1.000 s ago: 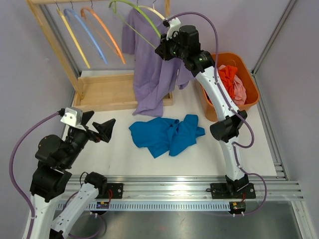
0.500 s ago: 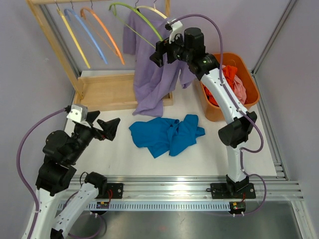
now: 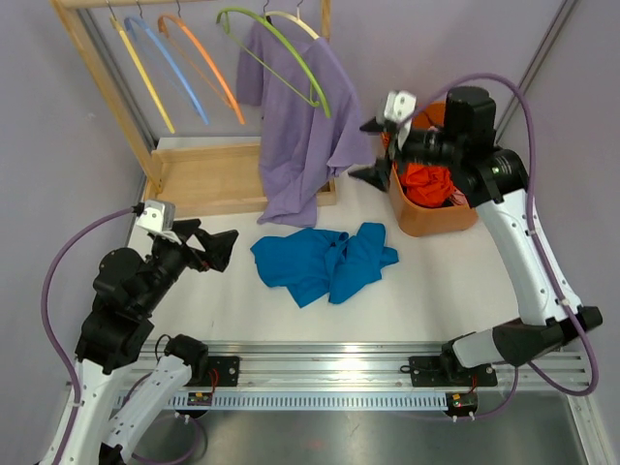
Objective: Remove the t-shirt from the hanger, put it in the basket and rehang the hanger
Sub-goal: Place the hanger at the clothesline, then pick up the T-shirt from the center of the board, then place the T-shirt in the bin.
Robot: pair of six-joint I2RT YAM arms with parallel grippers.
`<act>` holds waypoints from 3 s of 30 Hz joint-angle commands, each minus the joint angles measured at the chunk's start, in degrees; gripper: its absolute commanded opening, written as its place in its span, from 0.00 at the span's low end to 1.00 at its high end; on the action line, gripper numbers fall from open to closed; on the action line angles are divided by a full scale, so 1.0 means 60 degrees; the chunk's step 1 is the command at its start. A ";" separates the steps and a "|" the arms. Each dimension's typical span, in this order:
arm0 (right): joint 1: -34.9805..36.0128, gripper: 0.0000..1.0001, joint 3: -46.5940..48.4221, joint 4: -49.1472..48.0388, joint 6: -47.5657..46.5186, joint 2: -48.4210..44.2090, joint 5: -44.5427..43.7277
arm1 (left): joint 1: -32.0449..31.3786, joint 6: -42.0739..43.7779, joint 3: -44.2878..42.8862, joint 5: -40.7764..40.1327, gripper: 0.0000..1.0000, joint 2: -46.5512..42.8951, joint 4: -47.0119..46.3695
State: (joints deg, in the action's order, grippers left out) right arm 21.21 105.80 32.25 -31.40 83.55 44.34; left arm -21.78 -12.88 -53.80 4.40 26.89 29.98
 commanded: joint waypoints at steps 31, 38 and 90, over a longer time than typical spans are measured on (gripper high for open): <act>0.2690 0.28 -0.4333 0.1700 -0.3910 0.5059 -0.4503 | 0.0012 -0.1310 0.0925 -0.0500 0.99 -0.0748 0.0366; 0.1857 0.00 -0.3455 0.3571 -0.2734 0.3057 -0.1594 | 0.0027 -0.1090 0.0749 -0.0456 0.99 -0.0629 0.0541; -0.5029 0.85 0.1890 0.3236 0.1337 0.5192 -0.4272 | 0.0027 -0.1061 0.0925 -0.0500 0.99 -0.0425 -0.0015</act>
State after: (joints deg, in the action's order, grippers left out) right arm -8.84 114.08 43.11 -21.71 120.18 17.50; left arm -21.78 -19.29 -47.48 1.48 23.51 33.30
